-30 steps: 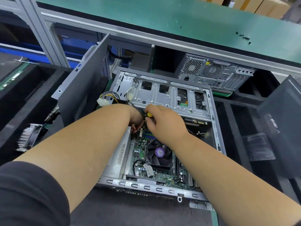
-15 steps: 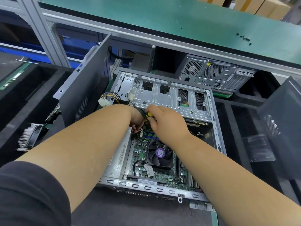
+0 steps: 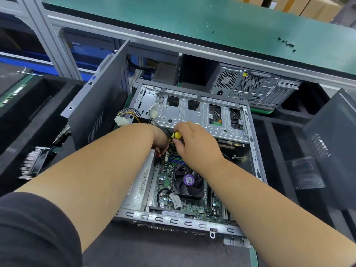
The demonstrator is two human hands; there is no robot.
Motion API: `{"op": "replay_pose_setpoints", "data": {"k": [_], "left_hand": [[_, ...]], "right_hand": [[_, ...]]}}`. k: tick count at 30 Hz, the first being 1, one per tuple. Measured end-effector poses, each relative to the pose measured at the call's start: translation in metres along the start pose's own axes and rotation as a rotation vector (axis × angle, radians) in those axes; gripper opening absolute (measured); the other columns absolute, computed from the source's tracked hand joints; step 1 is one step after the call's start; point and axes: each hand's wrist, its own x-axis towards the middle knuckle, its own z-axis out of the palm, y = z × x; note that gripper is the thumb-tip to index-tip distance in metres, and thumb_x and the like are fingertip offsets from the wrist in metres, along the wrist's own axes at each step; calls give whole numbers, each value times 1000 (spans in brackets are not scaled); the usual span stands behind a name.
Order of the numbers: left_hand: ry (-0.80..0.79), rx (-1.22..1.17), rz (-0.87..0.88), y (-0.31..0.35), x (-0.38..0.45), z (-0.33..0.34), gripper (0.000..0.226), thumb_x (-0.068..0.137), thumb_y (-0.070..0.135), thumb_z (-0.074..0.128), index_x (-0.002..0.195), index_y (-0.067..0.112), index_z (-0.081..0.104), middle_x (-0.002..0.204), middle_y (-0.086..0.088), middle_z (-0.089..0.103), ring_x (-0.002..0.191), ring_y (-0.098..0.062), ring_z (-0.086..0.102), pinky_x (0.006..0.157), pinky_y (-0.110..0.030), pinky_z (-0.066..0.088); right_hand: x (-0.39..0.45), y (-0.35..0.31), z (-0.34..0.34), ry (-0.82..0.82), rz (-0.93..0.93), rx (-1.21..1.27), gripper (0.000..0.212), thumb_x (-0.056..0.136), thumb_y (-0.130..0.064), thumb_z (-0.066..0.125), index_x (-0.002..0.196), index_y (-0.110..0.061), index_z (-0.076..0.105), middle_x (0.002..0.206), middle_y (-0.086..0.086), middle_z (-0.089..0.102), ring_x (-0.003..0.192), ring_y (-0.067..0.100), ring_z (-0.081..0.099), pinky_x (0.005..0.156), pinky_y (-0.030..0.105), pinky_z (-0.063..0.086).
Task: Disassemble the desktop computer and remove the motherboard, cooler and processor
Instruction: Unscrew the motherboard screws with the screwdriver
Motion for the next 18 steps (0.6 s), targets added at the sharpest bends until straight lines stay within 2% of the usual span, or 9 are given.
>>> {"op": "replay_pose_setpoints", "data": {"k": [2,3,5,7,9,13,16,18], "left_hand": [[-14,-90,39,0,0,1,26,97,-8,31,80,6,46,57,-13,49,33,-12,45,38,-16,37],[-8,-89,42,0,1,1,24,96,-8,31,83,4,46,52,-13,50,32,-13,45,41,-18,38],[-5,-56,36,0,-3,1,18,94,-7,31,91,1,47,57,-15,47,41,-17,45,48,-22,36],[-9,-39,70,2,-3,1,22,94,-7,31,84,3,48,61,-16,44,36,-14,46,42,-17,36],[-12,-31,86,1,-5,0,28,95,-6,32,76,6,47,51,-14,49,29,-11,44,35,-13,34],[2,-30,54,2,-6,2,21,94,-6,34,80,3,47,67,-16,44,32,-13,44,36,-15,36],[30,-60,75,2,-2,3,15,93,-10,33,100,-2,44,69,-16,42,44,-19,46,32,-13,34],[20,-48,88,1,-2,4,18,93,-12,33,100,-1,45,69,-17,43,44,-19,46,33,-13,34]], "right_hand": [[0,1,0,-14,9,-18,24,97,-26,53,118,-15,56,100,4,64,90,30,54,63,33,43],[-1,1,0,-19,17,2,25,97,-24,52,120,-16,56,98,4,64,89,31,55,63,34,44],[0,1,-1,-17,24,63,25,94,-24,54,118,-18,57,94,3,63,87,30,55,63,36,46],[1,-1,-1,-7,19,94,24,94,-33,58,113,-18,59,92,2,63,85,28,55,65,37,47],[2,-2,-1,-12,17,88,25,96,-37,57,110,-17,59,92,3,65,85,29,56,65,38,47],[2,-2,2,3,16,65,23,96,-26,58,113,-11,57,100,7,62,86,30,54,63,33,41],[1,-2,1,6,0,46,21,94,-21,59,113,-12,59,102,6,59,90,30,53,67,36,46],[0,-3,0,0,2,24,21,94,-21,57,114,-16,59,101,5,59,89,30,54,66,38,48]]}}
